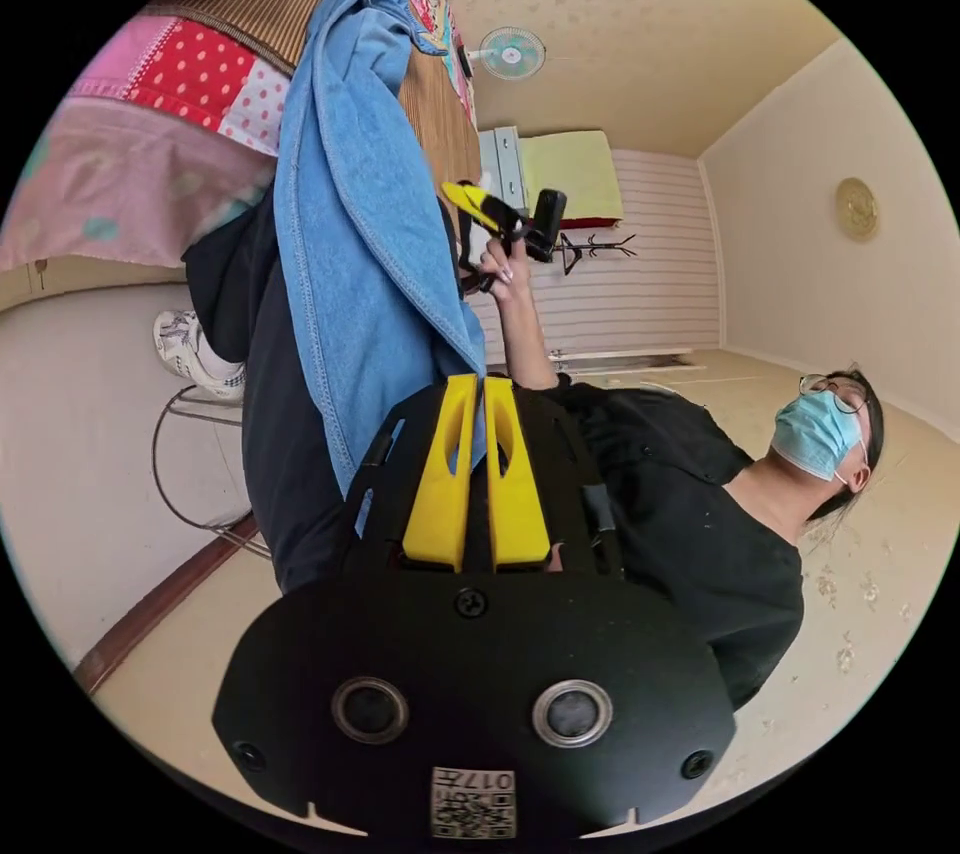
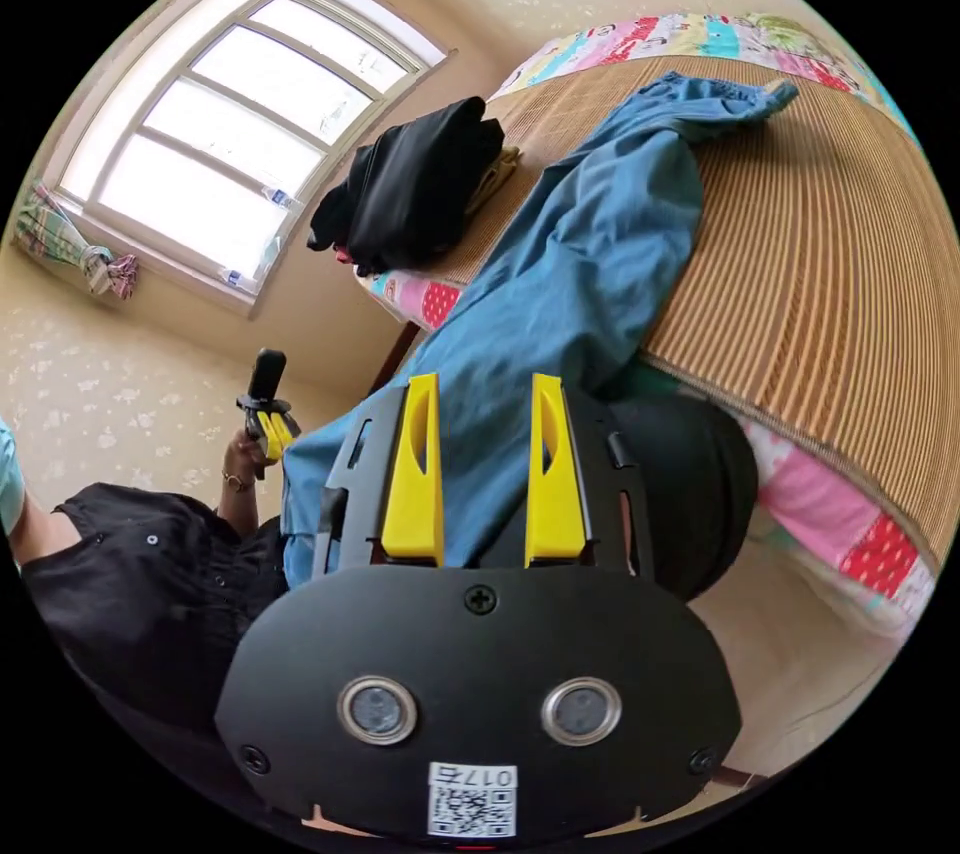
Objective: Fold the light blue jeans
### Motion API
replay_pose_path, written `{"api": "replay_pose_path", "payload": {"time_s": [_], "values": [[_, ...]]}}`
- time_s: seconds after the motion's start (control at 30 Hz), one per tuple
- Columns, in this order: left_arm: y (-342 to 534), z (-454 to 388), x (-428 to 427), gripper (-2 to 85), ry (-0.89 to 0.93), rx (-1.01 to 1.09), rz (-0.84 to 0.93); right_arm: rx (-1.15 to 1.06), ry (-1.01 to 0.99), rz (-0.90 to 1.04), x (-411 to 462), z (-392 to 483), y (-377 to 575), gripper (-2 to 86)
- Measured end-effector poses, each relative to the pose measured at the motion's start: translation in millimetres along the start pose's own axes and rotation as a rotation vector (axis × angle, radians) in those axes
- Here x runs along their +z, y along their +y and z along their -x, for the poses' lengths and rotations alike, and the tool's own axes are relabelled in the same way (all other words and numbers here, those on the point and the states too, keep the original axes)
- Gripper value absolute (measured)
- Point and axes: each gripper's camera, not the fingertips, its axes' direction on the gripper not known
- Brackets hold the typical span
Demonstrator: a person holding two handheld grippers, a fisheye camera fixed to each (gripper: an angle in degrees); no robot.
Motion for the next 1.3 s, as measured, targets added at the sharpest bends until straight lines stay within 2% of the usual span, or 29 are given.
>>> {"api": "replay_pose_path", "payload": {"time_s": [0.17,0.3,0.43,0.5,0.57,0.63,0.7,0.8,0.9,0.97,1.03,1.1,1.2,1.23,1.3], "values": [[-6.7,-25.8,-4.8,-0.7,-0.007,-0.013,-0.003,0.041,-0.156,0.083,-40.7,16.1,128.6,13.8],[-10.0,-36.6,-9.0,-0.7,0.020,-0.033,-0.015,0.075,-0.188,0.152,-38.2,16.5,166.1,12.1],[-15.9,-56.5,-15.0,-0.7,0.072,-0.028,-0.039,0.093,-0.189,0.201,-47.7,4.9,171.5,3.9],[-19.5,-70.7,-20.8,-0.8,0.153,0.020,-0.070,0.056,-0.264,0.144,-72.4,4.4,165.3,2.9],[-25.2,-88.6,-35.3,-0.7,0.327,0.088,-0.148,0.011,-0.505,0.005,-119.8,2.9,154.6,2.2],[-28.5,-103.4,-49.7,-0.7,0.403,0.137,-0.207,-0.034,-0.688,-0.099,-154.6,5.1,149.0,1.9],[-30.6,-118.5,-61.4,-0.7,0.409,0.171,-0.226,-0.079,-0.754,-0.143,-181.6,14.5,145.9,1.7],[-25.6,-131.5,-72.2,-0.7,0.326,0.175,-0.217,-0.111,-0.670,-0.034,-192.0,41.8,144.6,1.4],[-9.0,-111.0,-77.8,-0.7,0.295,0.111,-0.198,-0.092,-0.438,0.169,-163.0,64.3,152.9,1.4],[6.5,-77.7,-74.6,-0.8,0.181,-0.028,-0.119,-0.126,-0.256,0.334,-132.1,78.6,167.2,1.8],[10.4,-58.5,-70.7,-0.8,0.018,-0.115,-0.016,-0.136,-0.241,0.425,-115.0,82.5,175.9,2.3],[18.2,-37.3,-69.0,-0.6,-0.009,-0.198,0.042,-0.134,-0.246,0.481,-107.7,81.5,178.5,3.2],[30.4,-23.1,-93.5,0.8,0.077,-0.201,-0.148,-0.138,-0.251,0.485,-121.6,74.2,168.1,6.8],[30.7,-24.1,-102.5,2.5,0.077,-0.190,-0.235,-0.122,-0.218,0.446,-132.7,67.5,161.4,8.6],[21.0,-32.4,-104.9,6.5,0.019,-0.160,-0.291,-0.079,-0.161,0.363,-148.9,52.9,149.2,10.3]]}}
